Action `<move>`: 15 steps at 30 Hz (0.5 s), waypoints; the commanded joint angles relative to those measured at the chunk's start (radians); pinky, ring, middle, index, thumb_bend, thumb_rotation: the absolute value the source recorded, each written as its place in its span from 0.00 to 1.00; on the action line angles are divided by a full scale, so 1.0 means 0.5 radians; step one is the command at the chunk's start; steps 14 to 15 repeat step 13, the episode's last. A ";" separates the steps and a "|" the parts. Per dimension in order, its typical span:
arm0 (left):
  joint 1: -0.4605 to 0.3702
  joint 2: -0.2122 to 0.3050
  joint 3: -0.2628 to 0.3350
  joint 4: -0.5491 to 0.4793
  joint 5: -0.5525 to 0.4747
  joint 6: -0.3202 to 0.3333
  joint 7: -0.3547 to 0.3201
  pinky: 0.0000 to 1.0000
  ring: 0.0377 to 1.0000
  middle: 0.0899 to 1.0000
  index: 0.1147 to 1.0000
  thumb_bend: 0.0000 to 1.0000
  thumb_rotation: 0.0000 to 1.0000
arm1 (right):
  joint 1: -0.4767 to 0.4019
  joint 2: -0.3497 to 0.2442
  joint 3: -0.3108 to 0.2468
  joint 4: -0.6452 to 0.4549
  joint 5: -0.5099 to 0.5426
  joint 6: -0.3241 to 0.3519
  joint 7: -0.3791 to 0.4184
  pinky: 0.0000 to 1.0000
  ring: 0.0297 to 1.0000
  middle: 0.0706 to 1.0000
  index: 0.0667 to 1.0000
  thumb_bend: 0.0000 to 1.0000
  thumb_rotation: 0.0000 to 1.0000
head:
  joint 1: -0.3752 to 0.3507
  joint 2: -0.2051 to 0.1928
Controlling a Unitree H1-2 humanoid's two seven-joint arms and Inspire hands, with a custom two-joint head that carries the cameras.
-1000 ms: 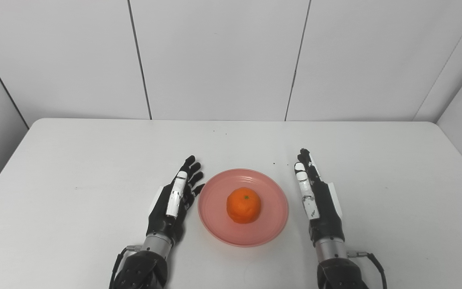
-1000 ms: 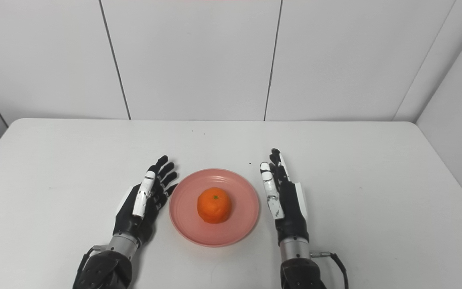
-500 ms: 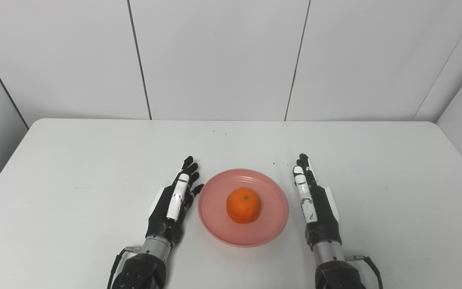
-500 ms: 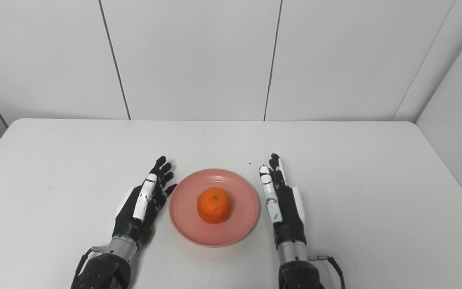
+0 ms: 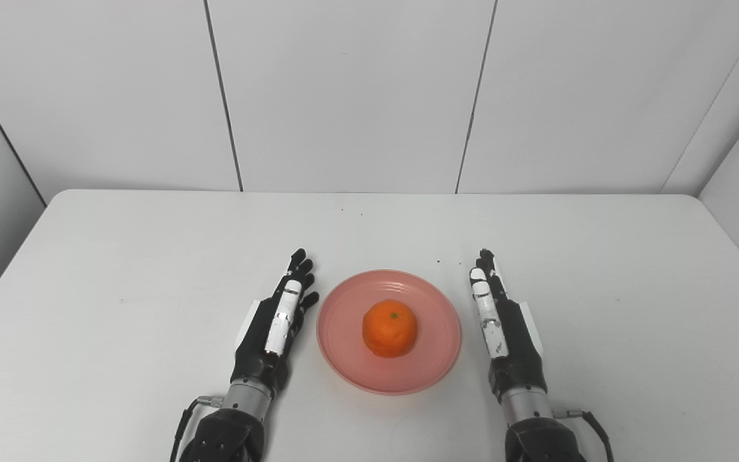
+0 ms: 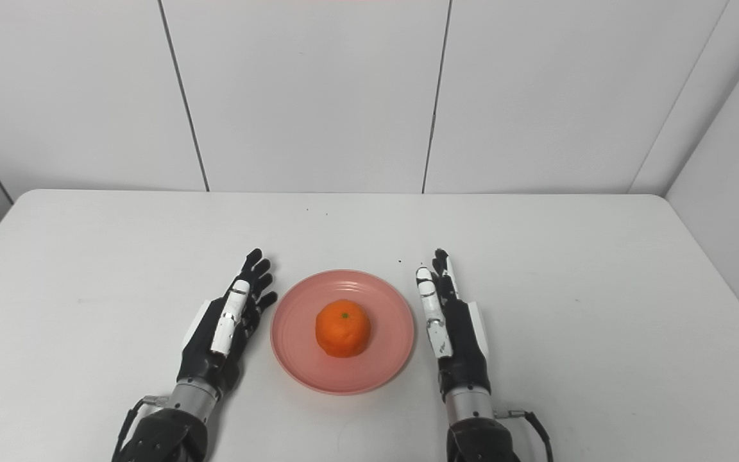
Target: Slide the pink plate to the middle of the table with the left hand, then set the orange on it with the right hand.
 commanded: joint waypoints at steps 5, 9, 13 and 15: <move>-0.019 -0.020 -0.001 -0.040 0.016 -0.086 0.013 1.00 1.00 1.00 1.00 0.39 1.00 | -0.037 0.000 0.011 -0.037 0.000 -0.018 0.008 0.99 0.98 1.00 1.00 0.22 1.00 | 0.000 0.005; -0.017 -0.023 -0.001 -0.036 0.027 -0.087 0.019 1.00 1.00 1.00 1.00 0.38 1.00 | -0.037 0.008 0.007 -0.043 0.012 0.000 0.006 1.00 0.98 1.00 1.00 0.23 1.00 | 0.001 0.008; -0.017 -0.022 -0.001 -0.039 0.028 -0.080 0.018 1.00 1.00 1.00 1.00 0.39 1.00 | -0.033 0.008 0.009 -0.045 0.019 -0.005 0.010 1.00 0.97 0.99 1.00 0.23 1.00 | 0.003 0.014; -0.017 -0.022 -0.001 -0.039 0.028 -0.080 0.018 1.00 1.00 1.00 1.00 0.39 1.00 | -0.033 0.008 0.009 -0.045 0.019 -0.005 0.010 1.00 0.97 0.99 1.00 0.23 1.00 | 0.003 0.014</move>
